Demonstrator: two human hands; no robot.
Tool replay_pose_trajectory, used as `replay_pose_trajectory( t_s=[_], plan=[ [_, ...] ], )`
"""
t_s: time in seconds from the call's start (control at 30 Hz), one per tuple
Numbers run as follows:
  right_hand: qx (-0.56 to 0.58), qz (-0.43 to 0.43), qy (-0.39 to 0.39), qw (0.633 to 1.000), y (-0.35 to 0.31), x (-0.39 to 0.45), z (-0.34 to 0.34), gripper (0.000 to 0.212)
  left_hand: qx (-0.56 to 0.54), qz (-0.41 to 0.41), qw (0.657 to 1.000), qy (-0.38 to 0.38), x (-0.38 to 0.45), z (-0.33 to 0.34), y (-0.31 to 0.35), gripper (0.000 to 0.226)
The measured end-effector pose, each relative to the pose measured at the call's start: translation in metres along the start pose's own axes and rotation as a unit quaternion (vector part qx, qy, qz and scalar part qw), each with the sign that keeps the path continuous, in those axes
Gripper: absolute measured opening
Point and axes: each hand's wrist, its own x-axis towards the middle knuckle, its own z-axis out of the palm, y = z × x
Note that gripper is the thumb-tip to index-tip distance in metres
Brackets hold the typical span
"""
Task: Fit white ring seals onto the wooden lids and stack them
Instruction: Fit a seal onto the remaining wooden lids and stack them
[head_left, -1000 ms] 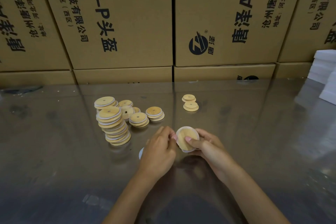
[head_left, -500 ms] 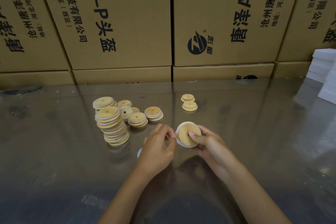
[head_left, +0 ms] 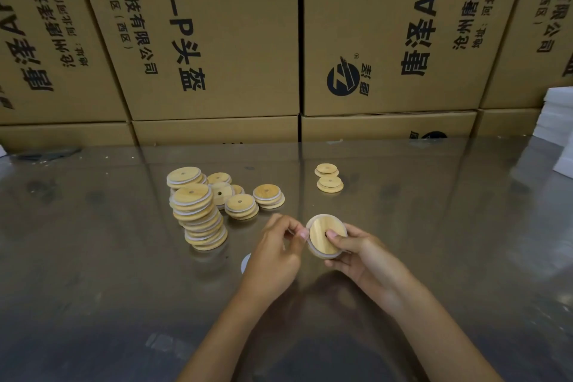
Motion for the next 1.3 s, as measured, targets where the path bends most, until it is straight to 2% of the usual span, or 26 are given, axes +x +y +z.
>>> replay_pose_trajectory(
  t_s=[0.17,0.33,0.43,0.53,0.6,0.73,0.87,1.1,1.17,1.3],
  plan=[
    [-0.015,0.007,0.006,1.000,0.000,-0.002,0.002,0.027,0.001,-0.007,1.000,0.015,0.001,0.000,-0.001,0.019],
    [-0.002,0.026,0.004,1.000,0.002,-0.003,0.003,0.027,-0.083,-0.057,0.993,0.065,0.005,-0.004,0.000,0.023],
    [0.057,0.029,0.018,0.998,0.002,-0.001,0.006,0.027,-0.072,-0.045,0.996,-0.009,0.002,-0.001,-0.004,0.023],
    [0.135,0.041,0.003,0.990,0.001,0.000,0.009,0.030,0.056,-0.006,0.996,-0.066,-0.003,0.007,-0.012,0.049],
    [0.131,0.049,-0.008,0.990,0.001,-0.001,0.010,0.033,0.080,0.003,0.997,-0.022,0.000,0.008,-0.016,0.052],
    [0.043,0.052,0.006,0.998,0.002,-0.004,0.014,0.032,0.101,-0.013,0.990,0.100,0.009,-0.008,-0.030,0.026],
    [0.026,0.039,0.042,0.998,0.002,-0.005,0.012,0.030,0.130,-0.053,0.981,0.130,0.012,-0.024,-0.042,0.026],
    [0.016,0.032,0.057,0.998,0.004,-0.006,0.014,0.029,0.177,0.037,0.982,0.052,0.011,-0.016,-0.039,0.031],
    [0.013,0.027,0.060,0.998,0.004,-0.006,0.014,0.028,0.221,0.051,0.974,0.000,0.009,-0.013,-0.041,0.031],
    [0.002,-0.002,0.088,0.996,0.007,-0.002,0.014,0.025,0.273,0.028,0.955,-0.110,0.009,-0.006,-0.047,0.044]
  ],
)
